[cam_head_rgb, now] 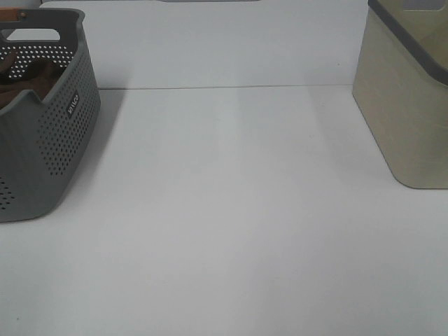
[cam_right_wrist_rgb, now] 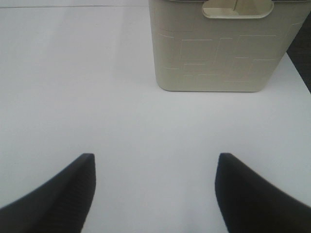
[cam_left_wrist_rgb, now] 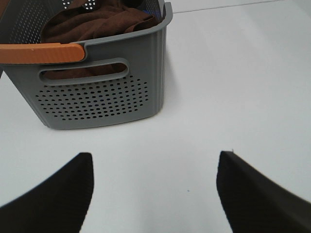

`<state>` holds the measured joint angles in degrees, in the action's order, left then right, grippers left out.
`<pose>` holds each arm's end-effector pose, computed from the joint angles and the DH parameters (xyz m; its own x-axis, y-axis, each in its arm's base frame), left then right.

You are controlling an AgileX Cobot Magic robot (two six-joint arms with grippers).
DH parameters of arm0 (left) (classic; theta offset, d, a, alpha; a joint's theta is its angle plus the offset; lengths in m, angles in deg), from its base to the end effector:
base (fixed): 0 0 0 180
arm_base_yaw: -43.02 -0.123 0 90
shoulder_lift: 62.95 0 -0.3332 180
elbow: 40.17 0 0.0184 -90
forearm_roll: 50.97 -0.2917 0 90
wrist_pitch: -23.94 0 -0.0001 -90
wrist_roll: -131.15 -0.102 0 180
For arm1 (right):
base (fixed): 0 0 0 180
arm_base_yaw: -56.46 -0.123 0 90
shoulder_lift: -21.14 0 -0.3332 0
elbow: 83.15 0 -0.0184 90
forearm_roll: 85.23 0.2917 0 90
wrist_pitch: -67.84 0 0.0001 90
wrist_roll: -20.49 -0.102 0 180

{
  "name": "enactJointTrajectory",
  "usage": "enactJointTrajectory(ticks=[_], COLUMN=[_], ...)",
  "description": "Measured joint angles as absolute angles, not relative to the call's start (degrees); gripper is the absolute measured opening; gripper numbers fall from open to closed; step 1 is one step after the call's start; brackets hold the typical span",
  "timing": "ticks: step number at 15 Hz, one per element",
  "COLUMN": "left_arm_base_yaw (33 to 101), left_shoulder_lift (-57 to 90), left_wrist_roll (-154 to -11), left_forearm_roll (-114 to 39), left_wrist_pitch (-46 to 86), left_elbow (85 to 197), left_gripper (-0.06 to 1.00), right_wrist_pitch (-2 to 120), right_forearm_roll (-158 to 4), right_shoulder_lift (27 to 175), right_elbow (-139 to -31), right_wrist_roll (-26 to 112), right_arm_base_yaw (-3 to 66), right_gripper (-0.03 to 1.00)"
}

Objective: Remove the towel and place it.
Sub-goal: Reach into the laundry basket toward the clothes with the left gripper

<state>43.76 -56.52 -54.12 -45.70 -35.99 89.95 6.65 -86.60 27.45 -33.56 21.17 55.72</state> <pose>-0.0075 -0.0080 0.2926 -0.4361 0.0513 -0.8984 0.1043 0.9945 0.0061 -0.0092 -0.0023 0.2919 -0.4553 -0.0293 -0.8899 -0.0049 0.9995 -0.0304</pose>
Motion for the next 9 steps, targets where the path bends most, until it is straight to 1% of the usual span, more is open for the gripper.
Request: enactJointTrajectory(ticks=[9], left_arm_base_yaw=[43.76], left_shoulder_lift=[-56.52], left_wrist_roll=[-54.12], left_forearm_roll=[-45.70], left_wrist_pitch=[-35.99], left_elbow=[89.95], left_gripper=[0.68], right_wrist_pitch=[6.65], right_forearm_roll=[-86.60], right_shoulder_lift=[27.45], right_elbow=[-33.56], right_wrist_roll=[21.17], right_arm_base_yaw=[55.72], right_gripper=[0.67])
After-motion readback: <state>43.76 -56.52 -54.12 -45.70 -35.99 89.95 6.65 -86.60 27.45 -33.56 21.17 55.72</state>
